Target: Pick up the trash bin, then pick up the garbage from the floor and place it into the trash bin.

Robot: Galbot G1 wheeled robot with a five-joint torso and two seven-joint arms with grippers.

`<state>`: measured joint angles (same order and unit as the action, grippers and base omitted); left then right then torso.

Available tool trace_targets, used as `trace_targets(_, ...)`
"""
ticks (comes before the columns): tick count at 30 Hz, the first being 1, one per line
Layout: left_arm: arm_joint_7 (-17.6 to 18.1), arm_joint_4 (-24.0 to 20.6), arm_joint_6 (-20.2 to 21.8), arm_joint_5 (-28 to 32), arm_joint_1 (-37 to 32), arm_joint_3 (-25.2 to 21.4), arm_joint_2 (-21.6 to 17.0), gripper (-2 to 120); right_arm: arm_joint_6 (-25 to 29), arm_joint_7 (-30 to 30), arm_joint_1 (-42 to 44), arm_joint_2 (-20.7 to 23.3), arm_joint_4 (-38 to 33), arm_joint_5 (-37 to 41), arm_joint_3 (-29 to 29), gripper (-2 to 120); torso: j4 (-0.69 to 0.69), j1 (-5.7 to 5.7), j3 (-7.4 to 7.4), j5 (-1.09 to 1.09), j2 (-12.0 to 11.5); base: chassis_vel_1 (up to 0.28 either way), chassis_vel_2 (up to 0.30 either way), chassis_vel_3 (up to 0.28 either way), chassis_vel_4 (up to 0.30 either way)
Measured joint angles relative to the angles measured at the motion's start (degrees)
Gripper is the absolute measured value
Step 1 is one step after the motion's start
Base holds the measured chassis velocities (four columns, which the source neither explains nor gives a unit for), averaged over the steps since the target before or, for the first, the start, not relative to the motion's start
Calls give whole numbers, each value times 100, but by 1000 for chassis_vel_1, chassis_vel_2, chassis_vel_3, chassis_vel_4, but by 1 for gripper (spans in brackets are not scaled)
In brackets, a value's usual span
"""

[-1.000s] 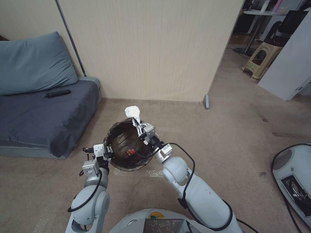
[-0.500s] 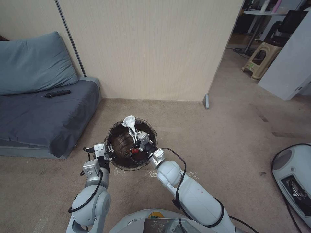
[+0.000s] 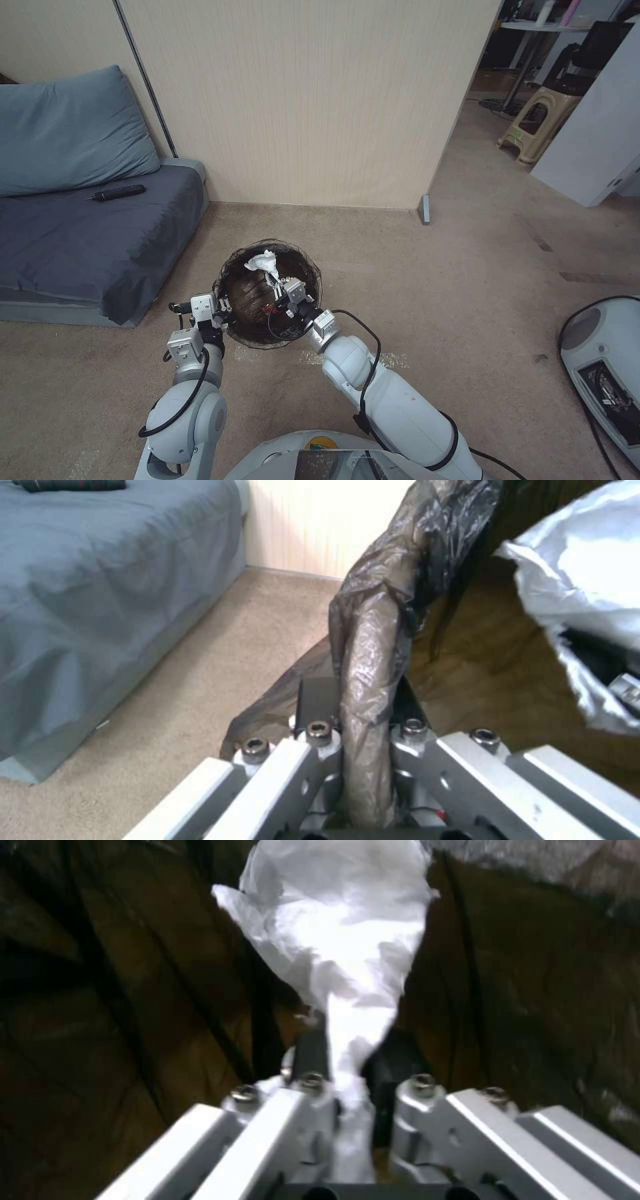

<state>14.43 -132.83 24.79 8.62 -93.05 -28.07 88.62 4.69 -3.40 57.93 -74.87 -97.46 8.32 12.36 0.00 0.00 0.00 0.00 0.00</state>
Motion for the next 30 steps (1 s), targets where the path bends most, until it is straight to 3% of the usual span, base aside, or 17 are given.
trace_targets(3, 12, 2, -1, 6, 12, 0, 4, 0, 7, 17, 49, 7, -7, -42, -10, 27, 0, 0, 0, 0, 0, 0, 0, 0, 0)
trace_targets(7, 14, 5, -2, 6, 15, 0, 7, 0, 16, 24, 69, 13, -22, -62, -10, 36, 0, 0, 0, 0, 0, 0, 0, 0, 0)
trace_targets(13, 22, 19, -2, 6, 23, -6, 11, 0, 32, 39, 116, 49, -100, -111, 21, 62, 0, 0, 0, 0, 0, 0, 0, 0, 0)
trace_targets(15, 23, 21, -2, 5, 24, -6, 12, 0, 33, 40, 119, 52, -110, -113, 23, 64, 0, 0, 0, 0, 0, 0, 0, 0, 0)
trace_targets(21, 29, 40, 14, 3, 28, -19, 10, 0, 34, 43, 139, 76, -188, -121, 32, 92, 0, 0, 0, 0, 0, 0, 0, 0, 0)
trace_targets(25, 33, 48, 21, 0, 31, -25, 9, 0, 36, 43, 189, 93, -269, -131, 34, 100, 0, 0, 0, 0, 0, 0, 0, 0, 0)
trace_targets(30, 38, 78, 23, -7, 37, -30, 5, 0, 38, 42, 275, 129, -478, -160, 21, 100, 0, 0, 0, 0, 0, 0, 0, 0, 0)
